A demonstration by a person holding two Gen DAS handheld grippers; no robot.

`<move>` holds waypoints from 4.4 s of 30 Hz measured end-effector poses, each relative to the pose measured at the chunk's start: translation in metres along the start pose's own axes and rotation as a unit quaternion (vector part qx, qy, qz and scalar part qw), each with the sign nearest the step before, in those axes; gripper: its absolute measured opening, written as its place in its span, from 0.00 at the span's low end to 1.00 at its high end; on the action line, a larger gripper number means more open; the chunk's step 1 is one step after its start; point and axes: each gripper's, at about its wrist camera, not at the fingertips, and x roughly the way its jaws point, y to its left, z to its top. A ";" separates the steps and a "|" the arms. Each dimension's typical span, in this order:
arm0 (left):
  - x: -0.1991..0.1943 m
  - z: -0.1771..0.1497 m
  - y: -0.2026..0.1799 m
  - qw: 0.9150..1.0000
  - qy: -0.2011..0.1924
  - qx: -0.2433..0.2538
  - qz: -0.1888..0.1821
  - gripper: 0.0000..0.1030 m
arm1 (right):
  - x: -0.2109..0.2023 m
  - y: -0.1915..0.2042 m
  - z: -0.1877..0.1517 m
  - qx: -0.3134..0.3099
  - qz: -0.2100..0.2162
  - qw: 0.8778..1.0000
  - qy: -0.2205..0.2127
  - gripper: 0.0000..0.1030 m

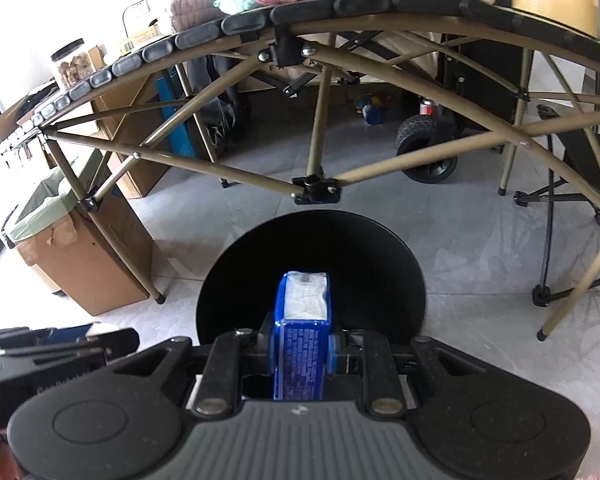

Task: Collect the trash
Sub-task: 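Open the right gripper to drop the blue box into the black bin, then move the left tool over the bin and open it to drop the sponge, then raise both tools from the bin back toward the table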

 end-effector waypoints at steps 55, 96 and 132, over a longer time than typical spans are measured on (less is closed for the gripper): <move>0.035 0.028 0.031 0.999 0.017 -0.035 0.034 0.31 | 0.099 0.019 0.033 -0.001 -0.066 0.983 0.172 1.00; 0.033 0.040 -0.092 0.997 0.047 0.056 -0.037 0.31 | -0.019 -0.126 0.027 0.138 -0.104 0.983 0.063 1.00; 0.064 0.047 -0.130 0.993 0.106 0.043 -0.018 1.00 | -0.025 -0.154 0.014 0.168 -0.119 0.977 0.059 1.00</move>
